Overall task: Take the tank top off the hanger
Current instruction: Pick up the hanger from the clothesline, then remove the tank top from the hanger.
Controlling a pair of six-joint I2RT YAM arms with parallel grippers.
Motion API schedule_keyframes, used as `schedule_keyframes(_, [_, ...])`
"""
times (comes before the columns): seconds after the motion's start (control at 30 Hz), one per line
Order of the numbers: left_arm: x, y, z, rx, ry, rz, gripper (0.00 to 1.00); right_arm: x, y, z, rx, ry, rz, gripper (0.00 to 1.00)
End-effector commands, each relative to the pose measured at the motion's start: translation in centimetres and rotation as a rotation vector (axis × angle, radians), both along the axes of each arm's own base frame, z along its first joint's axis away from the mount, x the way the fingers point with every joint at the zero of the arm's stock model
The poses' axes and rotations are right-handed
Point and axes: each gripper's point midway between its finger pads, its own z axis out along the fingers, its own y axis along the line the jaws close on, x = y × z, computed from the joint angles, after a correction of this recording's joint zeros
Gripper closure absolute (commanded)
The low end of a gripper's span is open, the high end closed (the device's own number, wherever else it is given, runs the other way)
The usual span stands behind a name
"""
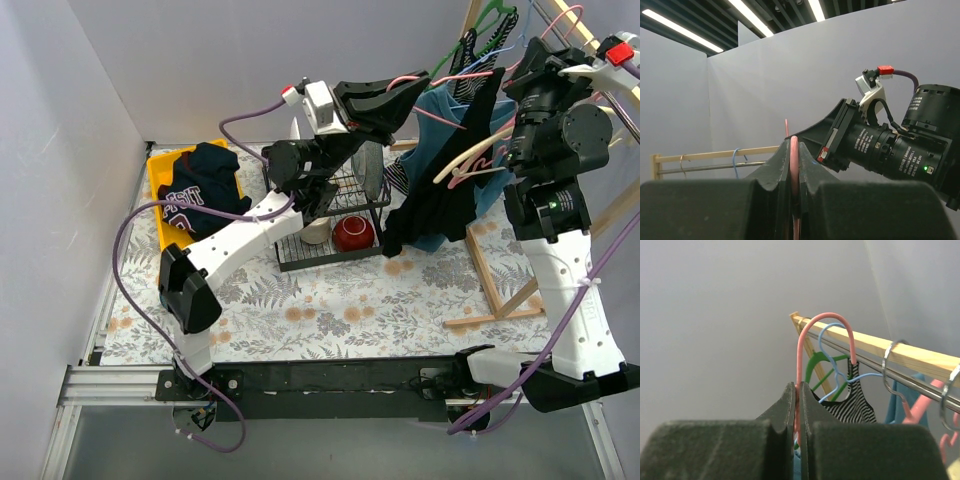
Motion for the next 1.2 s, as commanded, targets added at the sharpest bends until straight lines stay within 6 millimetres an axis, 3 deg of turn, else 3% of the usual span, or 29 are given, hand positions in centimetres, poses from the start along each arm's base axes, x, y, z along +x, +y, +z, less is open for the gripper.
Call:
schedule_keyframes(0.0, [-2.3, 3.3, 1.3, -0.037, -0.008, 0.019, 1.0, -2.9, 1.5, 4.0, -0.039, -0.167, 0.116, 0.99])
schedule_keyframes(0.2, [-4.2, 4.7, -0.2, 0.012, -0.013, 0.011, 0.89, -4.0, 3.6, 4.7, -0.105, -0.184, 0.232, 0.99])
schedule_keyframes(0.27, [-4.1, 4.4, -1.9, 0.047, 0.006, 0.013, 0.82, -4.4, 4.2, 5.0, -0.146, -0.193, 0.258, 0.99])
schedule_keyframes(0.3, [-4.8, 5.2, -1.5, 0.043, -0.004, 0.014, 0.8, -4.6, 4.4, 5.1, -0.162, -0.199, 0.265, 0.99])
schedule_keyframes(0.33, [-4.5, 4.9, -2.9, 0.067, 0.016, 0.02, 0.78, -4.6, 4.6, 5.2, -0.178, -0.202, 0.274, 0.99])
schedule_keyframes(0.43, [-5.0, 5.9, -3.6, 0.064, 0.02, 0.032, 0.71, -5.0, 5.4, 5.3, -0.234, -0.214, 0.303, 0.99])
schedule_keyframes(0.67, [-6.1, 6.5, -4.1, 0.118, 0.015, 0.033, 0.34, -6.8, 7.2, 6.9, -0.323, -0.292, 0.384, 0.99])
schedule_keyframes(0.7, [-6.3, 6.7, -4.1, 0.123, 0.016, 0.031, 0.25, -7.0, 7.1, 7.3, -0.326, -0.299, 0.38, 0.99])
schedule_keyframes(0.83, [-7.3, 7.0, -4.1, 0.168, 0.005, 0.018, 0.02, -8.8, 6.4, 9.1, -0.33, -0.355, 0.356, 0.99])
schedule_keyframes(0.97, [-8.3, 7.5, -4.5, 0.213, 0.009, 0.002, 0.02, -10.0, 6.6, 9.7, -0.347, -0.386, 0.374, 0.99])
schedule_keyframes(1.1, [-9.7, 9.1, -4.2, 0.229, 0.015, 0.0, 0.02, -10.8, 7.1, 9.9, -0.347, -0.407, 0.418, 0.99])
schedule_keyframes(1.17, [-9.9, 9.3, -5.0, 0.267, 0.051, -0.007, 0.02, -11.2, 7.1, 10.2, -0.338, -0.411, 0.428, 0.99])
